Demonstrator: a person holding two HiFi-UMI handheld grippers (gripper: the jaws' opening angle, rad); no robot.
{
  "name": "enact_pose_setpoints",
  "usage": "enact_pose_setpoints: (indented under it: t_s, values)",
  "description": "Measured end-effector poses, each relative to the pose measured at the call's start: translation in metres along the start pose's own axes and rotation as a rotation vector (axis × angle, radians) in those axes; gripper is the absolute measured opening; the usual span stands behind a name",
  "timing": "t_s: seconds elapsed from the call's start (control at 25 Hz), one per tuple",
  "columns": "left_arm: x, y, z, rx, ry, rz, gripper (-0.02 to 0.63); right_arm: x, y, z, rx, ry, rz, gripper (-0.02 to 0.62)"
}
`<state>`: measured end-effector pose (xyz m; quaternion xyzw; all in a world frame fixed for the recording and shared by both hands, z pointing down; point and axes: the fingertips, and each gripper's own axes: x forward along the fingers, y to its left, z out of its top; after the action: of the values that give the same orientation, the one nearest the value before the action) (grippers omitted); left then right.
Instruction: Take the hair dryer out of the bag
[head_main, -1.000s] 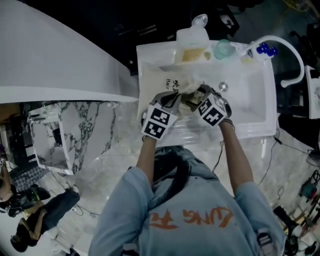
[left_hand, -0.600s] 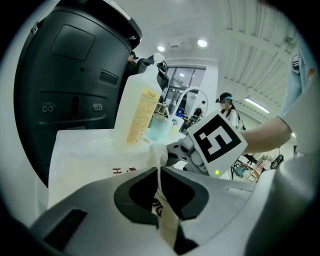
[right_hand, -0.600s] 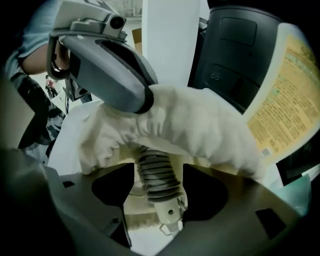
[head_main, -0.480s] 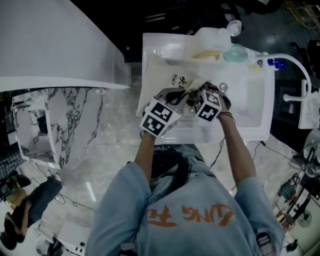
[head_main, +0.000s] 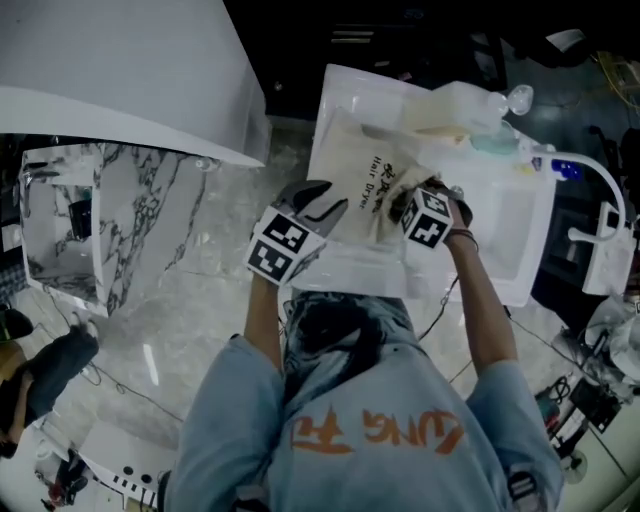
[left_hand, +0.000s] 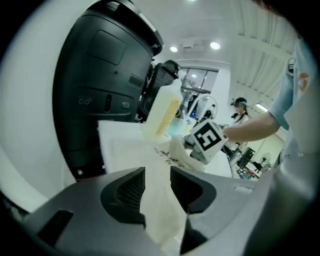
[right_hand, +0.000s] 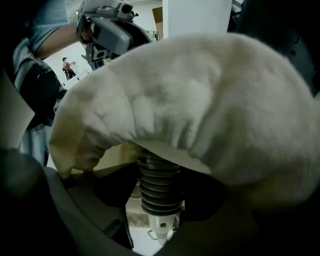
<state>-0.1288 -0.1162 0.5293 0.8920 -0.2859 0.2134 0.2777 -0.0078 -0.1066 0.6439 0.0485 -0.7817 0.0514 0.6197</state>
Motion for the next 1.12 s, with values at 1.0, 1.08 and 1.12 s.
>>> enact_pose_setpoints:
  t_s: [1.0,1.08,1.12]
  values:
    - [-0.031,0.048,-0.054,-0.205,0.022,0.526,0.023,-0.050,0.011,-0.026,0.096,-0.148,-0.034,0.225]
    - [-0.032,0.049,-0.052,-0.209,0.018,0.552,0.020,-0.060,0.011,-0.034,0.102,-0.168,-0.048,0.227]
    - [-0.033,0.049,-0.050,-0.214,0.011,0.563,0.020,-0.065,0.011,-0.039,0.105,-0.173,-0.056,0.227]
